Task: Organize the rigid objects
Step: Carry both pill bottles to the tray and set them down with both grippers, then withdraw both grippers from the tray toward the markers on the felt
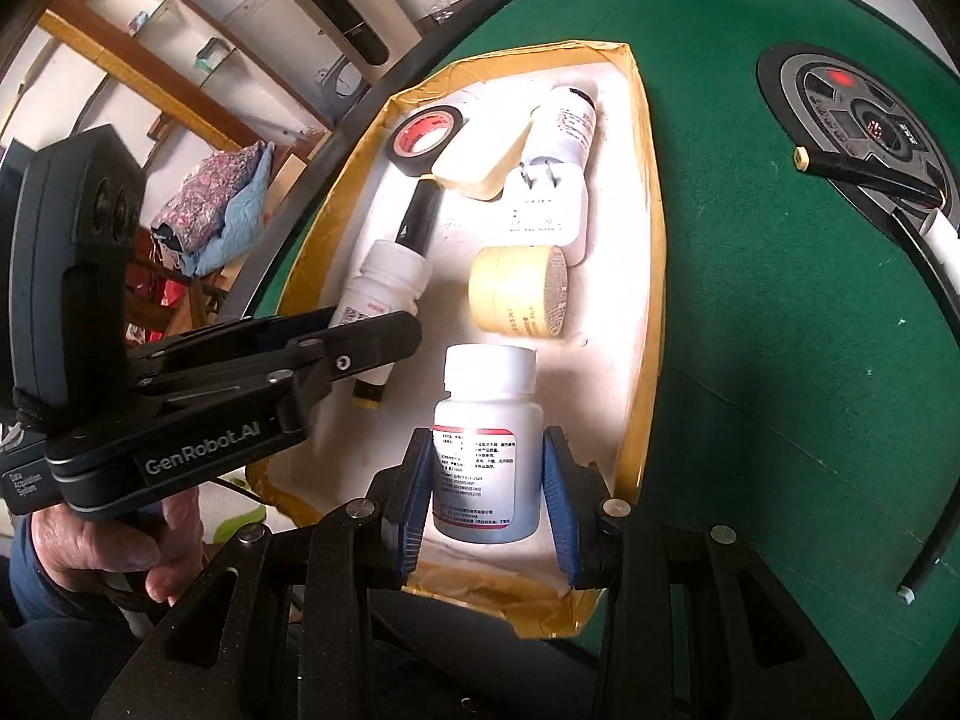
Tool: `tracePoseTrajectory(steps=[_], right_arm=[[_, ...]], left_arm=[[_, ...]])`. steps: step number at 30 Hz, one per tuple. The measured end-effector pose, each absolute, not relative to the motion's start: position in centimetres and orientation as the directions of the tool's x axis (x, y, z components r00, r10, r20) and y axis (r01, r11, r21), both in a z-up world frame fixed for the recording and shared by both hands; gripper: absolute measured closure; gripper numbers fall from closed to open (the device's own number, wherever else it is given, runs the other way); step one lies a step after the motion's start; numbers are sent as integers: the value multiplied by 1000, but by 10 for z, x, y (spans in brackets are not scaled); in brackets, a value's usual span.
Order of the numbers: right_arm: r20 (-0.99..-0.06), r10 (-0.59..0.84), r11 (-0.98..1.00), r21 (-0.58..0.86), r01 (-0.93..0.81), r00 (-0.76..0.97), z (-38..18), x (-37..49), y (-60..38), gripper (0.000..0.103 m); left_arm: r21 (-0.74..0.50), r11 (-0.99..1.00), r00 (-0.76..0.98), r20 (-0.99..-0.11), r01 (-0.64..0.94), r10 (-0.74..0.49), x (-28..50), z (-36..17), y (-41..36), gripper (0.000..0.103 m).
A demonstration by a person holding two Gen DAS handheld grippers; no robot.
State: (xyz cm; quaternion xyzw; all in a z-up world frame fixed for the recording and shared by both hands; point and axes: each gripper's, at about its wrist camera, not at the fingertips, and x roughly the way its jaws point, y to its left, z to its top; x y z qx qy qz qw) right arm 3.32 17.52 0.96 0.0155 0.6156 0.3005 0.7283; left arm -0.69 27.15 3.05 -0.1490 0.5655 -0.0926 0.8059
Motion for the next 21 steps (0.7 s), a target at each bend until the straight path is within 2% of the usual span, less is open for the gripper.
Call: tracePoseTrajectory(steps=[21], right_arm=[[-911, 406, 840, 338, -424, 78, 4, 39, 187, 71]], left_arm=[[-327, 945, 320, -894, 10, -312, 21, 18, 275, 72]])
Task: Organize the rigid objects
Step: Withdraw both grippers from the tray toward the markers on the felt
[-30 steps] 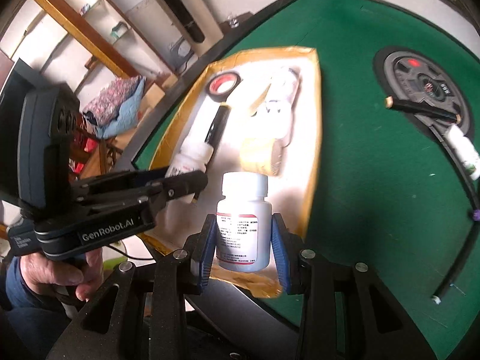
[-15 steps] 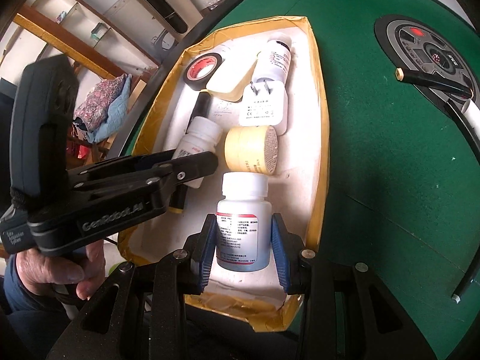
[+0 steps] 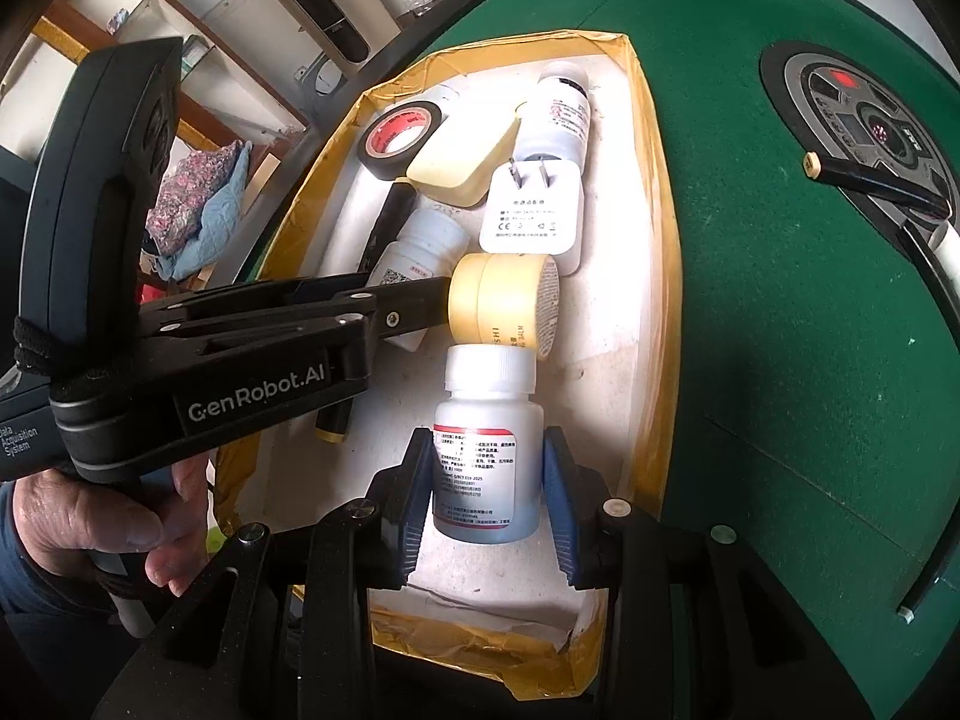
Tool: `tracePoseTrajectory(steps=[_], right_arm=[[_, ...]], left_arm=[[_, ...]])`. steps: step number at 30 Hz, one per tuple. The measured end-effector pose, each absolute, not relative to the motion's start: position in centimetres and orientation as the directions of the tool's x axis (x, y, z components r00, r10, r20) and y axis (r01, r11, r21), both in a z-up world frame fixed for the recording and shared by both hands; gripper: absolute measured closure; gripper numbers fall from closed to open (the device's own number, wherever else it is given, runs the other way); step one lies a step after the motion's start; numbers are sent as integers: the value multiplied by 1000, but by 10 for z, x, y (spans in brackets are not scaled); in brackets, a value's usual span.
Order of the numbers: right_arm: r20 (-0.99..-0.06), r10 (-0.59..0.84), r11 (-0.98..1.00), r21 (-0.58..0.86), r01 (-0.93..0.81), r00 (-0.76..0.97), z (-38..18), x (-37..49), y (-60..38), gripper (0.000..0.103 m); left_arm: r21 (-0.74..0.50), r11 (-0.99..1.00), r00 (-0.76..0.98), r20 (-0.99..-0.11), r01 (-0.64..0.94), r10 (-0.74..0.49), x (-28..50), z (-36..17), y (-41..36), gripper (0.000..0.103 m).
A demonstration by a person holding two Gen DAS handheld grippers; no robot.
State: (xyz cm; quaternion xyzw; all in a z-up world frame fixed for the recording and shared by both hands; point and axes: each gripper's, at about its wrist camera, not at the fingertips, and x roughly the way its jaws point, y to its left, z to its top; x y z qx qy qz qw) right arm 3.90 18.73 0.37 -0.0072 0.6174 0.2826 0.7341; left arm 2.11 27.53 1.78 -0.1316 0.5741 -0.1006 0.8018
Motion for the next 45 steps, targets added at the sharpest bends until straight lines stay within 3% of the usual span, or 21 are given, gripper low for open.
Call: tracePoseTrajectory(steps=[11, 15, 27, 45], right_arm=[[-910, 407, 827, 330, -455, 79, 4, 34, 194, 70], [-899, 426, 814, 334, -476, 97, 10, 30, 191, 64], [-840, 508, 811, 391, -436, 192, 37, 21, 151, 64], [-803, 513, 855, 446, -264, 303, 51, 10, 42, 64]], left_arm=[[-354, 935, 336, -883, -21, -326, 15, 24, 281, 66], [-356, 934, 345, -881, -34, -323, 11, 29, 281, 66], [-342, 938, 403, -867, -58, -292, 0, 52, 266, 66], [-301, 945, 429, -842, 128, -326, 9, 89, 165, 66]])
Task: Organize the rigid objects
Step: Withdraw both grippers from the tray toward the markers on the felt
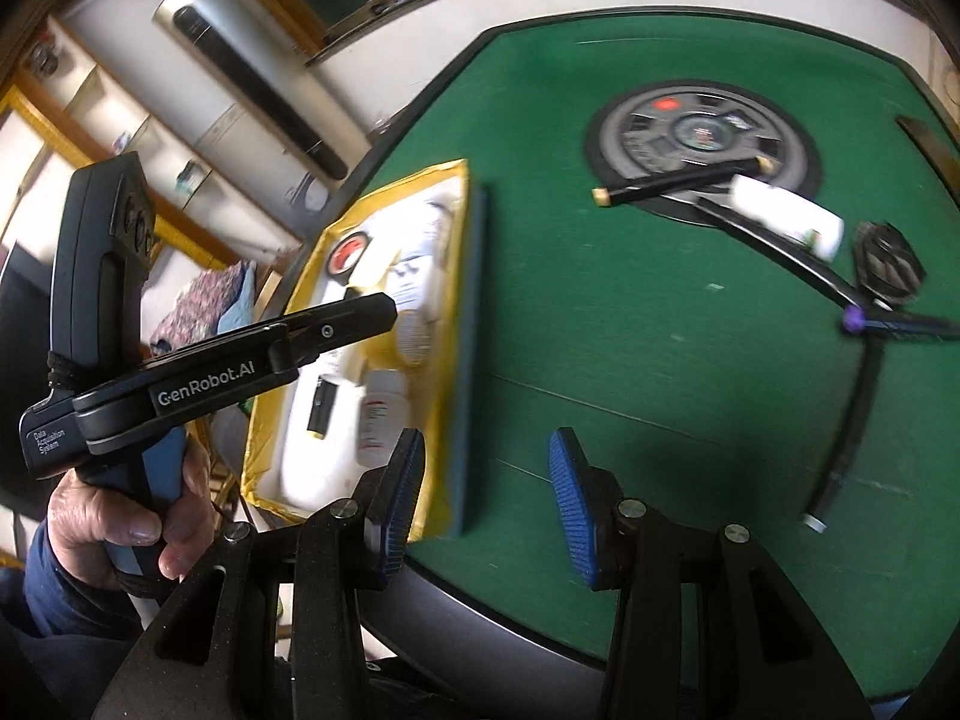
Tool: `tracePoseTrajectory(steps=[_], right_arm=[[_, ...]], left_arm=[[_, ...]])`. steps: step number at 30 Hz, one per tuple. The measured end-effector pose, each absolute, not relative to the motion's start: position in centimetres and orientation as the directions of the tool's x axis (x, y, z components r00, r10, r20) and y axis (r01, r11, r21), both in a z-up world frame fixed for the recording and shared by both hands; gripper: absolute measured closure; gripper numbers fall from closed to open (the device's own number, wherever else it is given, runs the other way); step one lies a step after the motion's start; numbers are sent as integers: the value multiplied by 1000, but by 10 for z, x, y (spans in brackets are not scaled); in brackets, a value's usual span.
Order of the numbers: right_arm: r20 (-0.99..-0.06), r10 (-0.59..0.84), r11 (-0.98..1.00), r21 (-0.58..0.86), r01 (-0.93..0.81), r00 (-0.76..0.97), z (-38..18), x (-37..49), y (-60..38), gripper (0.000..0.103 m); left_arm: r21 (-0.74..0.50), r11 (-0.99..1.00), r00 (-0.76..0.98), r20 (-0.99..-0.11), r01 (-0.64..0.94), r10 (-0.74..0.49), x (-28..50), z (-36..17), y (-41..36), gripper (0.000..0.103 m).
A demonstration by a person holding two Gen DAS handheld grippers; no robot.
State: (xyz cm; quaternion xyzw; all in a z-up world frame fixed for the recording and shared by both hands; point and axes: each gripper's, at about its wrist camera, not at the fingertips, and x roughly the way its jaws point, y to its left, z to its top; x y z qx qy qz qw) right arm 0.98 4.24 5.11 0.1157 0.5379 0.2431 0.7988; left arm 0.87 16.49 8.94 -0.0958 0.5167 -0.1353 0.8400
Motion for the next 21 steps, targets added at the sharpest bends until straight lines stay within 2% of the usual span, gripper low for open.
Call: tracePoseTrajectory(steps=[12, 21], right_arm=[[-812, 475, 878, 462, -124, 338, 41, -6, -39, 64], [-820, 451, 884, 464, -53, 353, 33, -27, -95, 64]], left_arm=[[-176, 930, 426, -850, 323, -309, 74, 108, 85, 66], [-140, 894, 324, -899, 425, -295, 157, 63, 45, 66]])
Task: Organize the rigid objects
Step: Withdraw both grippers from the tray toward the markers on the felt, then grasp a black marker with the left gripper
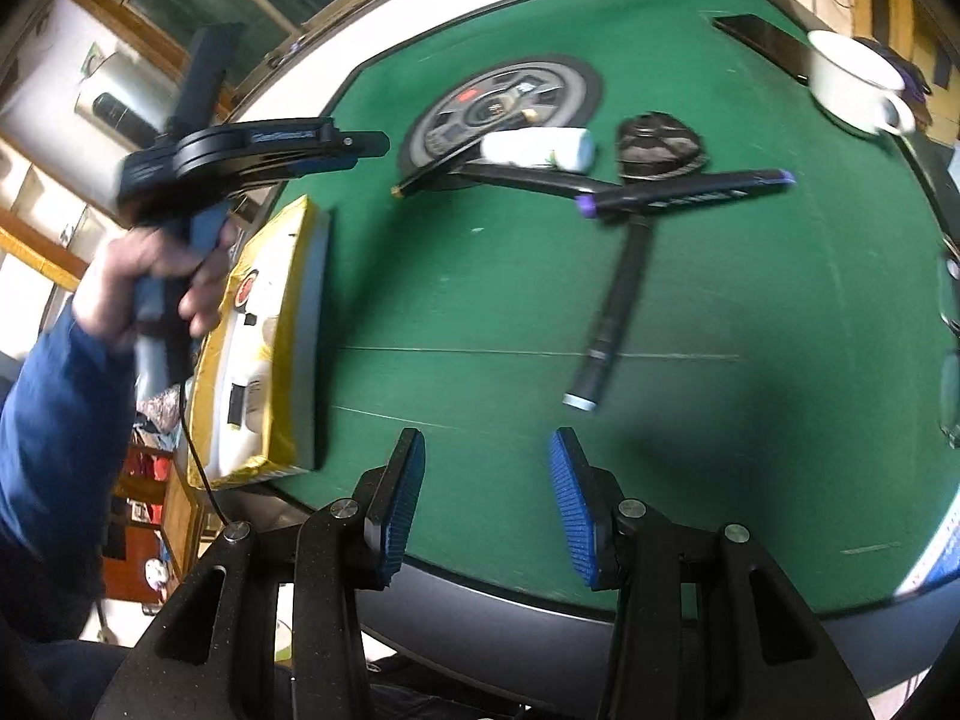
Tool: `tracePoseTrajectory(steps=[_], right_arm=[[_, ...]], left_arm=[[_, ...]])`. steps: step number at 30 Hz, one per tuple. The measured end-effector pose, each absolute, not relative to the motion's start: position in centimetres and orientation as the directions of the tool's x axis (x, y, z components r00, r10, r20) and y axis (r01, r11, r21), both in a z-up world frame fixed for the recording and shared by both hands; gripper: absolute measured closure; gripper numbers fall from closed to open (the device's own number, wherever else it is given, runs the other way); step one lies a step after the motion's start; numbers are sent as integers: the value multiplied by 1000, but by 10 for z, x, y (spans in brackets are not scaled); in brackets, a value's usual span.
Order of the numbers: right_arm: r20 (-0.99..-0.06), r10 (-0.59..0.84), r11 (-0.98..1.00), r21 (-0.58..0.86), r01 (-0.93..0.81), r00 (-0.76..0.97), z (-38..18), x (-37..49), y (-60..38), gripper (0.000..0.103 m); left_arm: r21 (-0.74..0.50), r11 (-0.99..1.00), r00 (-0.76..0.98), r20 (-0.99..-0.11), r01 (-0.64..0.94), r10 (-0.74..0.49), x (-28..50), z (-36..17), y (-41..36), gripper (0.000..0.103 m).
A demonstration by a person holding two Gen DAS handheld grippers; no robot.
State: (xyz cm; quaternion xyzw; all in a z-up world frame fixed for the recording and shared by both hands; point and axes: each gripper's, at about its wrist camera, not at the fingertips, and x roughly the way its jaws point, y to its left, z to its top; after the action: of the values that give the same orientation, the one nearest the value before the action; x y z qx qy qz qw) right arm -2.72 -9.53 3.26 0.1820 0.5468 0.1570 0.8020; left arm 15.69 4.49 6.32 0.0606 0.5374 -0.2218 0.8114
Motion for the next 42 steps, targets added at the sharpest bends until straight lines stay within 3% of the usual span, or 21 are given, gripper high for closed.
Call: tracePoseTrajectory(steps=[10, 17, 19, 33, 42], right_arm=[[-830, 418, 880, 470, 61, 370, 20, -40, -152, 64], [-833, 410, 877, 473, 92, 372, 17, -41, -167, 64], [-830, 413, 874, 476, 92, 374, 17, -38, -167, 64], [-840, 394, 903, 429, 13, 373, 22, 14, -148, 64], [-846, 326, 928, 371, 27, 422, 26, 112, -183, 64]], left_arm=[[-94, 847, 270, -924, 524, -270, 187, 29, 3, 67], [-84, 875, 271, -933, 476, -237, 185, 19, -2, 87], [-89, 892, 265, -937, 444, -226, 181, 17, 2, 89], [-232, 940, 228, -929, 251, -290, 67, 13, 35, 90], [-226, 944, 239, -929, 241, -284, 25, 15, 37, 90]])
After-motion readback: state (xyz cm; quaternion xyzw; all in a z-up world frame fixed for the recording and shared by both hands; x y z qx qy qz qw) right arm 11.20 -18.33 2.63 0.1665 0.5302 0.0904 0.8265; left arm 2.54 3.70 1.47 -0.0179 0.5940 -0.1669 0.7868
